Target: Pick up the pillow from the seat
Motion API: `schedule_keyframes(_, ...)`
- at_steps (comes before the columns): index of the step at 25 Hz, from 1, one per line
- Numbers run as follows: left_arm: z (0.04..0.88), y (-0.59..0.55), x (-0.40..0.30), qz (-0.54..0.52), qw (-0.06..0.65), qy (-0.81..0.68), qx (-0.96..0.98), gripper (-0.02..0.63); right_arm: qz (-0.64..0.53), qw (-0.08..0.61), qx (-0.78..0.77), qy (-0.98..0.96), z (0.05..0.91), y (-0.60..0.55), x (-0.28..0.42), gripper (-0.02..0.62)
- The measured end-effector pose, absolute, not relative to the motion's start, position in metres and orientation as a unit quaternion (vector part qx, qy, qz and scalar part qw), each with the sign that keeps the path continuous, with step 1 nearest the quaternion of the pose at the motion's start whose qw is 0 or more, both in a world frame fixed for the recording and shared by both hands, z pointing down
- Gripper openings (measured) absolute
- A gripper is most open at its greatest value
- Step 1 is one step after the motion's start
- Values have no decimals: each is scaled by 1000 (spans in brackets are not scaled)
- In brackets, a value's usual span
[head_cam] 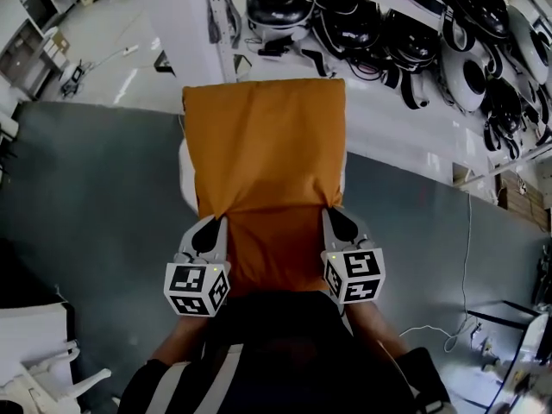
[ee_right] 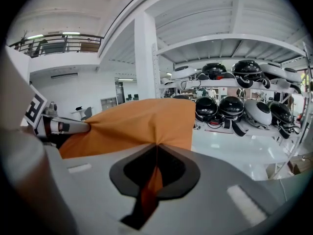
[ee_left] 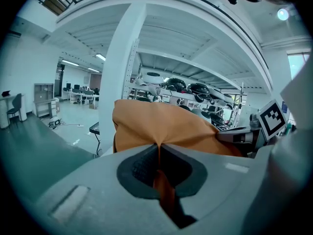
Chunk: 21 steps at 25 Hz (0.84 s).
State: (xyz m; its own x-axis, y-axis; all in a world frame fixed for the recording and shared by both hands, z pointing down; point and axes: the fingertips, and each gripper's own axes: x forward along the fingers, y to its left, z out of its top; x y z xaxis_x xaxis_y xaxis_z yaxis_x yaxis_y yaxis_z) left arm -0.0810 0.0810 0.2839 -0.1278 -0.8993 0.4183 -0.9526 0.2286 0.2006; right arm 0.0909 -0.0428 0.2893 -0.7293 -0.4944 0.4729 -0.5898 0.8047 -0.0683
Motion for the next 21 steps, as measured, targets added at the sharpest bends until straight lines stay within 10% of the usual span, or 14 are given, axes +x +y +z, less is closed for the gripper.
schedule_keyframes(21,288,77,-80,58,233,-742,626,8,107,221,308,-919,291,-43,95,9)
